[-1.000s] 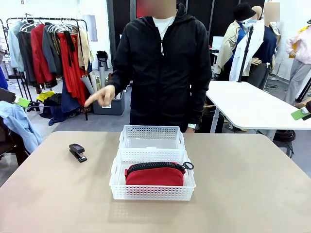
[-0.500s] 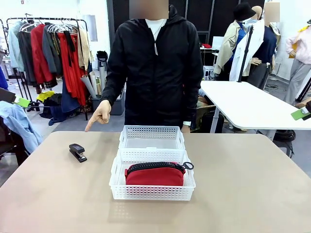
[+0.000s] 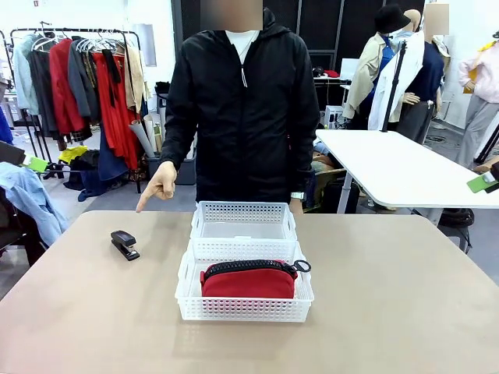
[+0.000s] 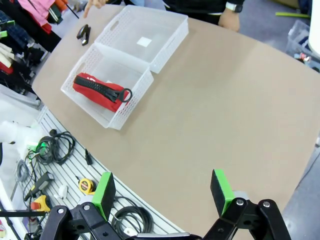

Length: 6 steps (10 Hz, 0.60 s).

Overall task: Distribute items into two baskets.
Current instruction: Pick up the Stapler that the person points to.

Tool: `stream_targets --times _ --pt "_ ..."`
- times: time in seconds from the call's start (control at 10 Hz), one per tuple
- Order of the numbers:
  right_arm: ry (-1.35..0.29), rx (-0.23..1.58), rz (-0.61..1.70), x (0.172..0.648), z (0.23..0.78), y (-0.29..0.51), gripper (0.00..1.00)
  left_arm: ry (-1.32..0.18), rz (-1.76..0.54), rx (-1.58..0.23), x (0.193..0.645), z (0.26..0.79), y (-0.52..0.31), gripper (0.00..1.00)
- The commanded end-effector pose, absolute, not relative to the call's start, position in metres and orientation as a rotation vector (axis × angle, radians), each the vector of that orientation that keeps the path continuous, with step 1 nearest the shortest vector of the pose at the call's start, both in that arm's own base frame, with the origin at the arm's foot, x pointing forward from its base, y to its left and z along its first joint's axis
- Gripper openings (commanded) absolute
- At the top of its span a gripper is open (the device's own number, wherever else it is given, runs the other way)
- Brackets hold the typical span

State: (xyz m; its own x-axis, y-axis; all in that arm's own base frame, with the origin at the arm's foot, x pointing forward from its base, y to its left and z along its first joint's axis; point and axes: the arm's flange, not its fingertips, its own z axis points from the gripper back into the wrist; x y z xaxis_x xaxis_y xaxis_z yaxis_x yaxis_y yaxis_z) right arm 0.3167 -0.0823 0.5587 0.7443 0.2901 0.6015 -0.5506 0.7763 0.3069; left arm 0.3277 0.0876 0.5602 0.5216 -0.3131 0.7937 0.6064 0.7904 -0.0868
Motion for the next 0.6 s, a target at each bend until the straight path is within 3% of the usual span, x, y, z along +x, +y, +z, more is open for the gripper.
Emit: stream_targets --times 0.0,0.5 --pt "-0.559 0.492 0.482 0.317 0.561 -0.082 1.00 -0.866 -0.576 -0.391 0.328 0.559 0.088 1.00" --pt "-0.559 0.492 0.482 0.317 0.561 -0.082 1.00 -0.687 -0.368 -0.426 0.370 0.573 0.069 1.00"
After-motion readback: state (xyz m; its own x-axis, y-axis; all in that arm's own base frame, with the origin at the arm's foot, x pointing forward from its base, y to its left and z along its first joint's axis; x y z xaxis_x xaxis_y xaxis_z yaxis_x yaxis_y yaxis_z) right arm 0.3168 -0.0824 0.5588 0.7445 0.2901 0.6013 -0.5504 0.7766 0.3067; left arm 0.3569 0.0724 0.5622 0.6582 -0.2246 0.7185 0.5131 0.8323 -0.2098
